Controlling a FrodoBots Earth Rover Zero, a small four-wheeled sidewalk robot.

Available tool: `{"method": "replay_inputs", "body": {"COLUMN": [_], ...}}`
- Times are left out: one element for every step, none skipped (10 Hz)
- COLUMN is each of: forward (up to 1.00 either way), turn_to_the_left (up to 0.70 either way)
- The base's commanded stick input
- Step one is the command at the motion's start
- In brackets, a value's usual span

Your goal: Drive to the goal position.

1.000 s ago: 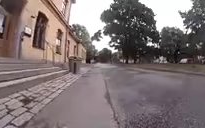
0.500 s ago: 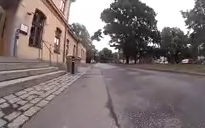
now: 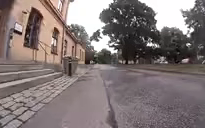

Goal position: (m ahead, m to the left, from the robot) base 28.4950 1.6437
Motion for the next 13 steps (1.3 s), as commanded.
{"method": "replay_inputs", "body": {"forward": [0.70, 0.70, 0.70, 0.70, 0.70, 0.70, 0.70, 0.70, 0.70, 0.70, 0.70, 0.70, 0.70], "turn_to_the_left": [0.00, 0.00, 0.00, 0.00, 0.00, 0.00, 0.00, 0.00, 0.00, 0.00, 0.00, 0.00, 0.00]}}
